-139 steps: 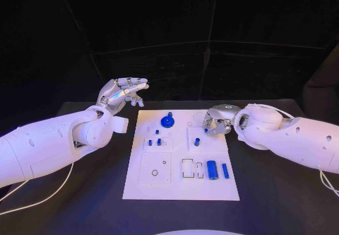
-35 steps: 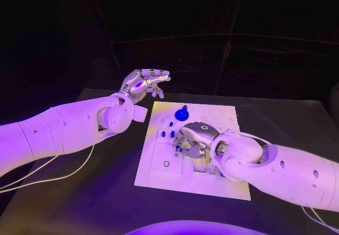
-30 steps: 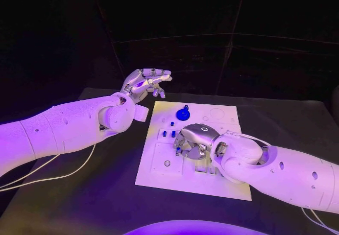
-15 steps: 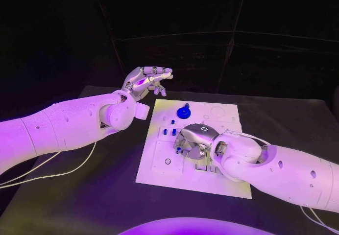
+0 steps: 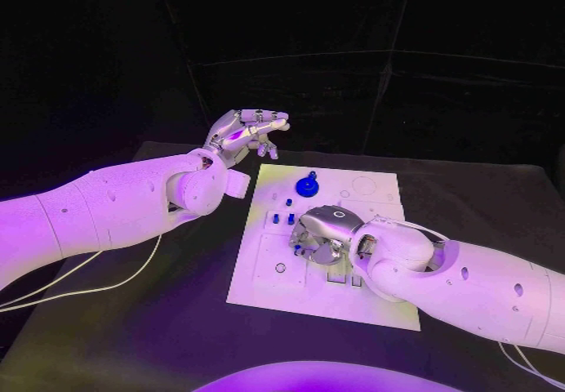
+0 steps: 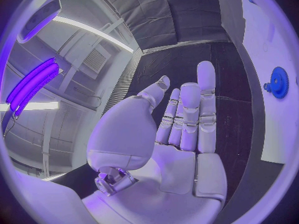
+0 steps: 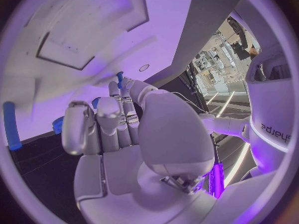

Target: Assemble the parts on the task board

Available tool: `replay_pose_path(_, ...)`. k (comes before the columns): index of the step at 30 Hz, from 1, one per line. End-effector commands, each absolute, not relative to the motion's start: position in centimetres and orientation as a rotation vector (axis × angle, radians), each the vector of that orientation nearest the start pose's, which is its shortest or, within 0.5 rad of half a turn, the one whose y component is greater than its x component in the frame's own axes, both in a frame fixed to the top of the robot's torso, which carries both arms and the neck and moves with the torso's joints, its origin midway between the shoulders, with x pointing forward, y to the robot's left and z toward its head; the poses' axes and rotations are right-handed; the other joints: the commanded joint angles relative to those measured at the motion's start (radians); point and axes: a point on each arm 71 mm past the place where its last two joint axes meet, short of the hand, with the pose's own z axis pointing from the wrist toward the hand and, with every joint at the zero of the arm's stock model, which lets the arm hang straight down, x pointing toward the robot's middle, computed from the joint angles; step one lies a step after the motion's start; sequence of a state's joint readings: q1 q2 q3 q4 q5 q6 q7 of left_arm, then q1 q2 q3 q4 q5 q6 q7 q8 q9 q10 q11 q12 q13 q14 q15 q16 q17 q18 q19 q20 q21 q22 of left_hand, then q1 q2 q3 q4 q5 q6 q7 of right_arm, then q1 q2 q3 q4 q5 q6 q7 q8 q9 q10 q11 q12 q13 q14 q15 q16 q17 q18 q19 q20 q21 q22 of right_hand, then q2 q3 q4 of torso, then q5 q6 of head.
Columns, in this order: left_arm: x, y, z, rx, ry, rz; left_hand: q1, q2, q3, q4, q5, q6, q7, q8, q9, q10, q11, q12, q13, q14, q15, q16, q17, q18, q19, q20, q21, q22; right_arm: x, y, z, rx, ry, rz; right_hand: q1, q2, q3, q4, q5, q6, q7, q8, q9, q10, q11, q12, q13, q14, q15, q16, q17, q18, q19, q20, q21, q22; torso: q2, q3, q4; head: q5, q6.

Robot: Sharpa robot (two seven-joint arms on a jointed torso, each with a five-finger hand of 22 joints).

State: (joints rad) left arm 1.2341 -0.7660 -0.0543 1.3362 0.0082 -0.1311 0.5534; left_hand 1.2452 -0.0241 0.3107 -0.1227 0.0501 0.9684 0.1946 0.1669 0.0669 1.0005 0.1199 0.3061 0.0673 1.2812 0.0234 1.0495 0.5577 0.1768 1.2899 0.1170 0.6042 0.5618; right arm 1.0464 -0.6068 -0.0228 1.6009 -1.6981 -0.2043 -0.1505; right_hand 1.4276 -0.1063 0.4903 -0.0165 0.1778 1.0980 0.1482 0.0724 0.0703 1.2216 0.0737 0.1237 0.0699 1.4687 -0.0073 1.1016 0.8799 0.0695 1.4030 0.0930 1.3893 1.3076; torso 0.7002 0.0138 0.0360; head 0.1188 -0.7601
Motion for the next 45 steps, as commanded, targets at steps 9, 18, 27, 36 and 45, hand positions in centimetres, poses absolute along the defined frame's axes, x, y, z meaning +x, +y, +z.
replay_pose_path(9,52.4,21.9,-16.4,-0.98,1.289,-1.723,-0.003,0.004,-0.009,0.0,-0.001,-0.006,-0.001,-0.003,0.0,-0.011,0.0,0.005,0.001,-0.005,0.002,0.005,-0.001,0.004,0.004,0.001,-0.007,-0.001,41.3,-5.7,-24.2,-0.561,1.748,0.812,-0.048,-0.021,-0.004,0.008,0.011,-0.037,0.019,-0.011,-0.004,-0.058,0.021,-0.032,-0.007,-0.008,0.013,-0.025,-0.051,0.003,-0.026,0.014,-0.021,-0.033,0.0,-0.0008,0.0011,-0.002,0.0)
replay_pose_path(18,52.5,22.0,-16.5,-0.982,1.289,-1.717,-0.003,0.004,-0.01,0.0,-0.001,-0.006,-0.001,-0.003,0.0,-0.011,0.0,0.005,0.001,-0.005,0.002,0.005,-0.003,0.004,0.004,0.001,-0.007,-0.002,41.1,-5.7,-24.2,-0.559,1.744,0.823,-0.074,-0.037,-0.023,0.018,0.025,-0.047,0.023,-0.008,-0.003,-0.079,0.028,-0.04,-0.006,-0.011,0.018,-0.027,-0.058,0.006,-0.034,0.021,-0.027,-0.041,-0.001,0.0,-0.0002,-0.002,0.001)
replay_pose_path(27,52.5,22.1,-16.5,-0.983,1.292,-1.716,-0.003,0.004,-0.011,0.0,-0.001,-0.007,-0.001,-0.003,0.0,-0.012,0.0,0.005,0.001,-0.006,0.002,0.004,-0.005,0.004,0.004,0.001,-0.008,-0.002,41.2,-6.0,-23.6,-0.509,1.671,0.849,-0.074,-0.047,-0.063,0.006,0.027,-0.118,0.026,-0.01,-0.005,-0.22,0.044,-0.055,-0.006,-0.06,0.03,-0.157,-0.228,0.044,-0.141,0.033,-0.153,-0.202,-0.001,0.0005,-0.0006,-0.004,0.002)
replay_pose_path(36,52.6,22.3,-16.5,-0.985,1.291,-1.712,-0.003,0.004,-0.012,-0.001,-0.001,-0.008,-0.001,-0.004,0.0,-0.013,0.0,0.006,0.001,-0.006,0.002,0.005,-0.004,0.004,0.004,0.001,-0.008,-0.002,40.7,-7.7,-22.2,-0.435,1.564,0.902,-0.061,-0.041,-0.101,-0.005,0.04,-0.153,0.029,-0.007,-0.003,-0.266,0.047,-0.027,-0.002,-0.077,0.031,-0.233,-0.32,0.057,-0.177,0.034,-0.215,-0.274,-0.003,0.0003,-0.0023,-0.01,0.008)
replay_pose_path(45,52.6,22.3,-16.6,-0.986,1.294,-1.713,-0.003,0.004,-0.012,-0.001,-0.001,-0.008,-0.001,-0.004,0.0,-0.013,0.0,0.006,0.001,-0.006,0.002,0.005,-0.004,0.004,0.004,0.001,-0.008,-0.002,41.1,-11.8,-20.0,-0.354,1.582,0.86,-0.064,-0.036,-0.122,-0.002,0.046,-0.139,0.028,-0.002,0.0,-0.251,0.044,0.01,0.0,-0.064,0.029,-0.231,-0.315,0.054,-0.16,0.033,-0.212,-0.267,-0.002,-0.0006,-0.0008,-0.039,0.028)
